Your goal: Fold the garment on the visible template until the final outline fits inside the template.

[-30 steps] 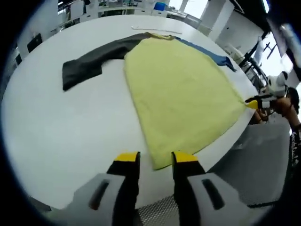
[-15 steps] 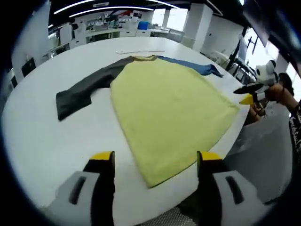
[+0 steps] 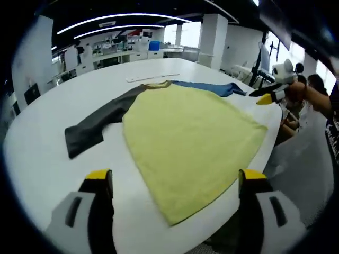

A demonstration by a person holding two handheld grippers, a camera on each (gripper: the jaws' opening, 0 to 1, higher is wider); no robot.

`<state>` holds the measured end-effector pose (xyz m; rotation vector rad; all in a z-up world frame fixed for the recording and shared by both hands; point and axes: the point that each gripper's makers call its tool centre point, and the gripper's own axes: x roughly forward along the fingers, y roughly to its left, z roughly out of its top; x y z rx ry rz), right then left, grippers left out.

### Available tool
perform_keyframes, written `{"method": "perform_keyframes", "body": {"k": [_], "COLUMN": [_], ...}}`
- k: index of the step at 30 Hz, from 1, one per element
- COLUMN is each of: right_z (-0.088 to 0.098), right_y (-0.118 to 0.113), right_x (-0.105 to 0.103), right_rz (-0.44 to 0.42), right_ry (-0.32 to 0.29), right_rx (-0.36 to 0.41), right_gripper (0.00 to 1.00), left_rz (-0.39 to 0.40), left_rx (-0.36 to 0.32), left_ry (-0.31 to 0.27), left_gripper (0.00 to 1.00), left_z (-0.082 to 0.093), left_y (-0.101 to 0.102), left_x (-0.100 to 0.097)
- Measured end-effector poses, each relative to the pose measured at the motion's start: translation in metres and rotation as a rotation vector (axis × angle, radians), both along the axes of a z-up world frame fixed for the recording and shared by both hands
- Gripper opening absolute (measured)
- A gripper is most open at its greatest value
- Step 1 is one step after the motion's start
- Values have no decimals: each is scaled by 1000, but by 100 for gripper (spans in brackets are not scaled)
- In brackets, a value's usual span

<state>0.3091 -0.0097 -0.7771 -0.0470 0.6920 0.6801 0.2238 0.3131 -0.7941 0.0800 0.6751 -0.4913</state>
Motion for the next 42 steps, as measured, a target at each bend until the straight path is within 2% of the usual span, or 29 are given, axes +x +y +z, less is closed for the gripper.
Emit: {"method": "perform_keyframes", "body": {"k": [8,12,20,27,30,36,42], "right_z": [2,-2,-2,-18,-30,-46,-55], "right_y": [-5,-7,-3,0,-1,4,8], "right_x": [35,53,80,100,110,116,128], "right_rz": [-3,-3,22,88,133,186,232], "right_ry": [-25,-56,-105,-126,-146,-149,-147], "right_rx": [-38,-66,-81,-138,-207,-266,-287], "right_gripper": [64,56,45,39,37,31,27], "left_rz": [3,1,-5,-5,5,14,25], "left_rx": [-8,2,-14,-40,-53,-43,-40], "left_ry": [-16,-35,-42,-49,-59,-53,-39], "left_gripper": [99,99,99,99,99,97,96], "left_z": [2,4,5,11,14,12,8], "left_y": [-2,-3,-7,-11,-13,-13,-11], "left_x": [2,6,9,13,16,19,19]}}
